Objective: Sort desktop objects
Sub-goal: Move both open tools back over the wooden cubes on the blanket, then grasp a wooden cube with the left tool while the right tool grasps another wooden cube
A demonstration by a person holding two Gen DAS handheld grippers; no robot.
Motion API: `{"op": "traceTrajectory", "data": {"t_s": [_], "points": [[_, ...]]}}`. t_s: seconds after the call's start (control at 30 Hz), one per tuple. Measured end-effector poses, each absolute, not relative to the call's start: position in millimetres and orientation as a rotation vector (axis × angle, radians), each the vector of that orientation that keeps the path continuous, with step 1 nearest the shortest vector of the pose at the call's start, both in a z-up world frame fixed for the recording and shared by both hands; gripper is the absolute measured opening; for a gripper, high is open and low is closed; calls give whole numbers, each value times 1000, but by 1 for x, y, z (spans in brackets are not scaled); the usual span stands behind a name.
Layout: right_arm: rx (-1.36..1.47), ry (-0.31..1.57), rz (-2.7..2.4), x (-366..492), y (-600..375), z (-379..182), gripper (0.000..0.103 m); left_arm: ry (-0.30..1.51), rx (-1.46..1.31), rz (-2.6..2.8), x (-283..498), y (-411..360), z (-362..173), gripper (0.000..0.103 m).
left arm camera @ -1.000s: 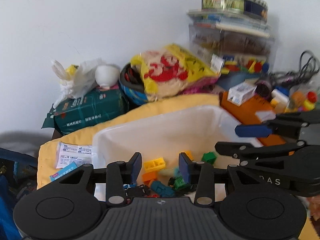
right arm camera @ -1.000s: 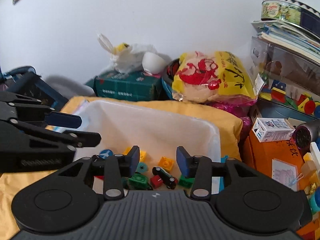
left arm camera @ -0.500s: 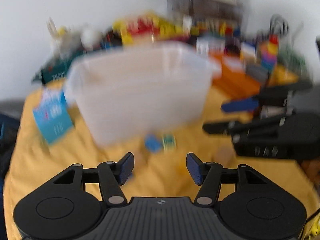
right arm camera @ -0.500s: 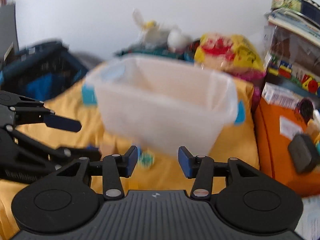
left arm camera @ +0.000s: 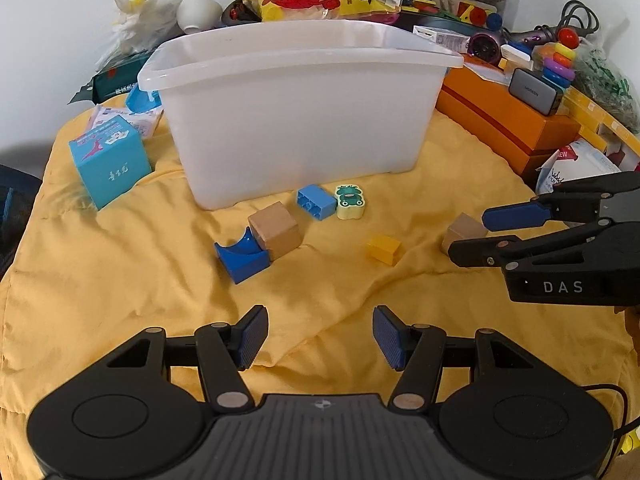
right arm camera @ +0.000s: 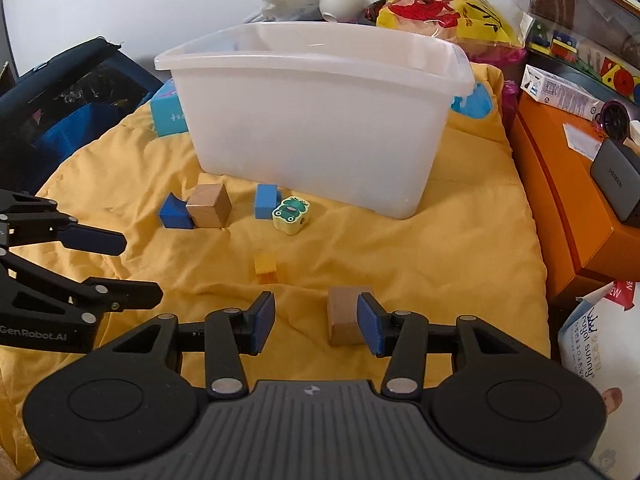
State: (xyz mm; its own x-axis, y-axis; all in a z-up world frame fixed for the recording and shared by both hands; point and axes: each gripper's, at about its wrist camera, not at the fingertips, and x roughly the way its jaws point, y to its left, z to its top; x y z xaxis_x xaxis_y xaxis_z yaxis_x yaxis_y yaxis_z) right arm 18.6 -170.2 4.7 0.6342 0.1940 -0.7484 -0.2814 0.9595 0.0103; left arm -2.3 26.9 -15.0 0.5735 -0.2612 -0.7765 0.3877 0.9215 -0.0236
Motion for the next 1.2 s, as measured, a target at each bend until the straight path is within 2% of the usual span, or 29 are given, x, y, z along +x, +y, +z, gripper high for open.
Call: {"op": "traceTrajectory", "data": {"t_s": [0.1,1.03,1.13,1.2], "points": [[-102,843,269,19,-171,3,57,889,157,-383,-2,25,-17,62],[-140,847,289,12,-161,-1,53,913,154,-386,-5,28,-21,62],[-146,844,292,12,-161,-1,52,915,151,-386,-6,28,-21,62],[-148,840,286,12,-161,-2,45,919,146,-388,-5,28,-22,62]]}}
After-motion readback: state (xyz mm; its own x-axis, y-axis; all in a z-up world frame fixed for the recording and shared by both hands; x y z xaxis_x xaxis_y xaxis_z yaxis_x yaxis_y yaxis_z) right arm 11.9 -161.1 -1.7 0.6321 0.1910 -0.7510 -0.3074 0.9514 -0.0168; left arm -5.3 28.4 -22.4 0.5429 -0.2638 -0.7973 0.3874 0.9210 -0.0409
